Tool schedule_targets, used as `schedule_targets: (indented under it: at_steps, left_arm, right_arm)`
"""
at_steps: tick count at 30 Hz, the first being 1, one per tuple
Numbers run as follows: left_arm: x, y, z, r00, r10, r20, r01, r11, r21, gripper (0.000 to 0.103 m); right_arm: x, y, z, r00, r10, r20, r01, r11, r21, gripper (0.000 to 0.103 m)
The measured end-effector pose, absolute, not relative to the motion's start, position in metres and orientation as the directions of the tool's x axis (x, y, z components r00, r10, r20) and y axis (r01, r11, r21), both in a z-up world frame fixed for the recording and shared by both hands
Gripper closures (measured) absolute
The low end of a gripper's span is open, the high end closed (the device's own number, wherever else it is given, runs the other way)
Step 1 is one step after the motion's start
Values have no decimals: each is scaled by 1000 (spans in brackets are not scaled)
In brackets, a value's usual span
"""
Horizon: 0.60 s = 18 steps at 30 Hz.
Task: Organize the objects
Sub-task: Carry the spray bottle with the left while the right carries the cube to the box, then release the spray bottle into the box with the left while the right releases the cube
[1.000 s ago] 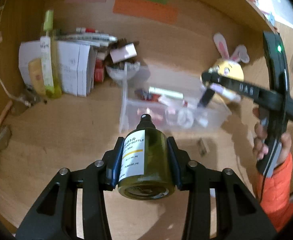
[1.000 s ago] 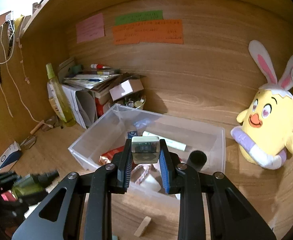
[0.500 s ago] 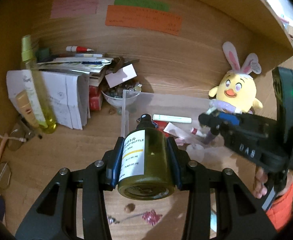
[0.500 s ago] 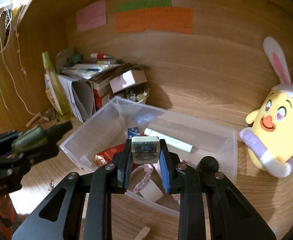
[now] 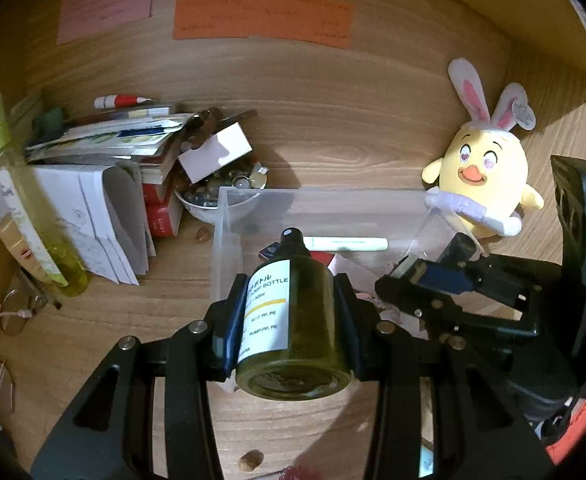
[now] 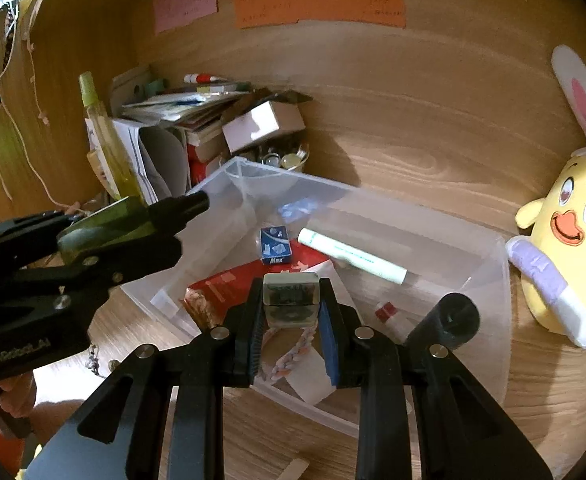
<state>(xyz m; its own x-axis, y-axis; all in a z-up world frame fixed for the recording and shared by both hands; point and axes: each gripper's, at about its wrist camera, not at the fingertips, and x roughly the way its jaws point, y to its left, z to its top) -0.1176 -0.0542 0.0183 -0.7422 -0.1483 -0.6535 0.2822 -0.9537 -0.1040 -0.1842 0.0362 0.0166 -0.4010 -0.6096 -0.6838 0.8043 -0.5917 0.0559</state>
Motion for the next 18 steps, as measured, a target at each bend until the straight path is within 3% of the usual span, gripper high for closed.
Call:
schedule_targets:
  at_steps: [18]
  left_arm:
    - [-141,-61,9,-723,-90,-685,257,-955,-146,60]
  right_arm:
    - [-184,41,23,-414,-594,-690,799,-600,37,79]
